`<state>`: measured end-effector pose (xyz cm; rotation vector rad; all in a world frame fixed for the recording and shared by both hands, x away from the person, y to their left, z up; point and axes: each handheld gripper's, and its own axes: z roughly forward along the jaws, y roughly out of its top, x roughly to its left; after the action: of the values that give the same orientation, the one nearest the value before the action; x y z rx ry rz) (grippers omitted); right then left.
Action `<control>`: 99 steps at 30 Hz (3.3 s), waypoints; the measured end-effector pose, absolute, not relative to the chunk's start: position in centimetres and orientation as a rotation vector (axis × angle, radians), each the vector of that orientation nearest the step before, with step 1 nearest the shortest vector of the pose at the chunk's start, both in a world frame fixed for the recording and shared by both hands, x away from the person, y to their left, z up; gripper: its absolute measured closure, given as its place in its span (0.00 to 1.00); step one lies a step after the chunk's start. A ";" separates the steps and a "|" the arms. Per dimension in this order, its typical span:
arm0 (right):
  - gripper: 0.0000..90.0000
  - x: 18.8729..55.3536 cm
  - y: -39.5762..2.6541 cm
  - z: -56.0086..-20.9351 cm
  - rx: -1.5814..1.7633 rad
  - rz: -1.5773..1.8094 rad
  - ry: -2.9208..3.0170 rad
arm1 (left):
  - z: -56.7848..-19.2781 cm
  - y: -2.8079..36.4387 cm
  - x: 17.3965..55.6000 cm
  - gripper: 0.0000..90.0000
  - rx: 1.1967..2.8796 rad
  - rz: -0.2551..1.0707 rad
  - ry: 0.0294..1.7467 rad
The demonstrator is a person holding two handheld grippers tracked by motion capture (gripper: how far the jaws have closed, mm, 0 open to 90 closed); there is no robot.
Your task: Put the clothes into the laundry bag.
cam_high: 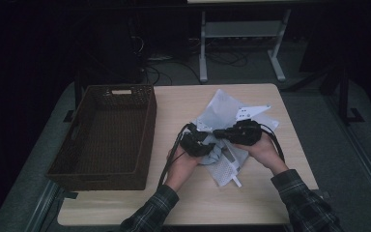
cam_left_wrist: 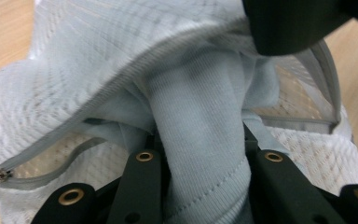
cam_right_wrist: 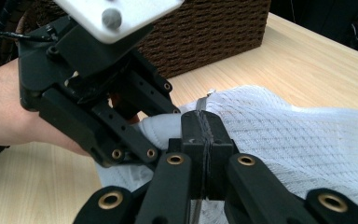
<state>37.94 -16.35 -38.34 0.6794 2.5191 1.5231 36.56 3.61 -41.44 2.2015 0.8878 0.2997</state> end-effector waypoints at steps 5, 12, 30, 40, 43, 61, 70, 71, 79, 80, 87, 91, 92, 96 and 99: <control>0.99 37.9 -16.2 -38.4 0.679 1.523 2.525 | -42.2 3.5 37.2 0.79 2.196 0.299 0.918; 0.99 38.2 -16.3 -39.0 0.700 1.492 2.541 | -44.0 2.9 38.0 0.72 2.216 0.261 0.944; 0.99 38.8 -16.9 -39.9 0.747 1.457 2.556 | -43.5 6.2 35.7 0.12 2.275 0.275 0.935; 0.98 38.8 -16.5 -40.4 0.746 1.430 2.583 | -45.8 5.7 36.2 0.15 2.310 0.207 0.927; 0.98 38.9 -16.6 -40.6 0.751 1.426 2.583 | -46.1 5.4 36.3 0.29 2.329 0.216 0.904; 0.62 36.8 -20.2 -43.2 0.861 1.169 2.585 | -45.7 5.4 36.5 0.76 2.326 0.168 0.904; 0.87 36.4 -19.7 -44.6 0.858 1.042 2.616 | -45.2 5.6 36.3 0.80 2.316 0.165 0.924; 0.82 36.4 -19.8 -44.5 0.864 1.045 2.611 | -45.2 5.6 36.3 0.80 2.315 0.166 0.924; 0.65 35.0 -20.1 -45.4 0.872 0.978 2.632 | -45.3 5.6 36.3 0.80 2.313 0.171 0.932; 0.68 35.0 -20.1 -45.7 0.880 0.958 2.639 | -45.3 5.6 36.3 0.80 2.311 0.170 0.935; 0.94 35.0 -19.9 -45.5 0.824 0.980 2.651 | -44.4 5.6 36.1 0.81 2.265 0.177 0.937; 0.94 34.7 -19.9 -44.4 0.765 1.029 2.647 | -43.2 5.3 36.1 0.81 2.237 0.215 0.931; 0.94 34.6 -19.8 -44.1 0.754 1.040 2.649 | -43.0 5.2 36.2 0.81 2.233 0.223 0.934; 0.94 34.4 -19.5 -43.6 0.693 1.072 2.666 | -42.5 5.0 37.0 0.81 2.193 0.257 0.972; 0.94 34.2 -19.3 -43.4 0.666 1.098 2.692 | -42.4 4.8 37.8 0.82 2.174 0.267 0.993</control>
<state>34.16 -19.33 -43.42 0.6656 2.6916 1.0985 37.76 4.77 -42.42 2.1740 0.9934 0.2666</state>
